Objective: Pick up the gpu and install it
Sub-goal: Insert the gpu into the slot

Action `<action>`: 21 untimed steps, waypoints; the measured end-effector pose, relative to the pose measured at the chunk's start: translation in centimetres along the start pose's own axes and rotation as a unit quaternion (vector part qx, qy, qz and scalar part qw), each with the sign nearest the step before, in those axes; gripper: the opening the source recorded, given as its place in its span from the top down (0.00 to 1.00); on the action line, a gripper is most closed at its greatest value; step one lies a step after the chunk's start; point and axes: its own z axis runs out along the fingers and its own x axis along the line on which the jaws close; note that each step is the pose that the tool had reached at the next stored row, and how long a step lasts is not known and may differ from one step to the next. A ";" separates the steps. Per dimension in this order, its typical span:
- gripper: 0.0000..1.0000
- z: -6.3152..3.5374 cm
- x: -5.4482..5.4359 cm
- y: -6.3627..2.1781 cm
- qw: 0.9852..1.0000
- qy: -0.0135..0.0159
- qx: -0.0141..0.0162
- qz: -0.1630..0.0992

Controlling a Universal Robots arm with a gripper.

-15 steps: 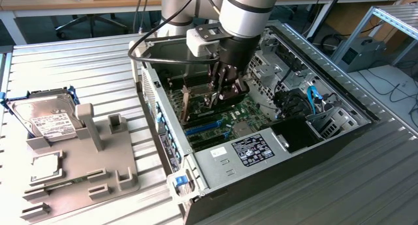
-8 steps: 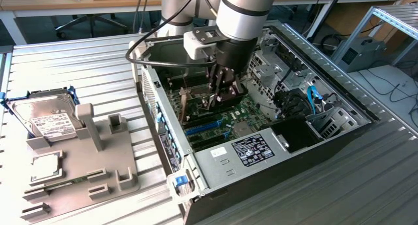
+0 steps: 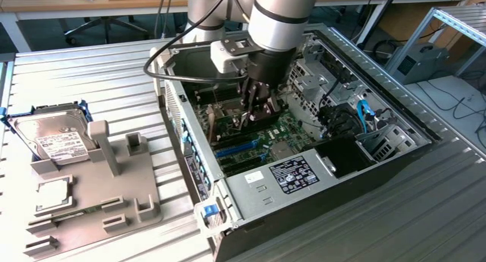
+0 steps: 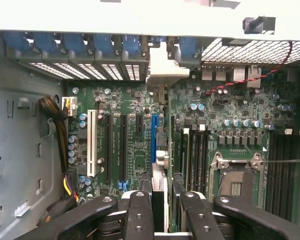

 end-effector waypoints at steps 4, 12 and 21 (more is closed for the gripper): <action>0.73 0.29 0.0 0.26 1.000 0.000 0.000 0.000; 0.73 0.74 0.0 0.44 1.000 0.000 0.000 0.000; 0.73 1.04 0.0 0.52 1.000 0.000 0.000 0.000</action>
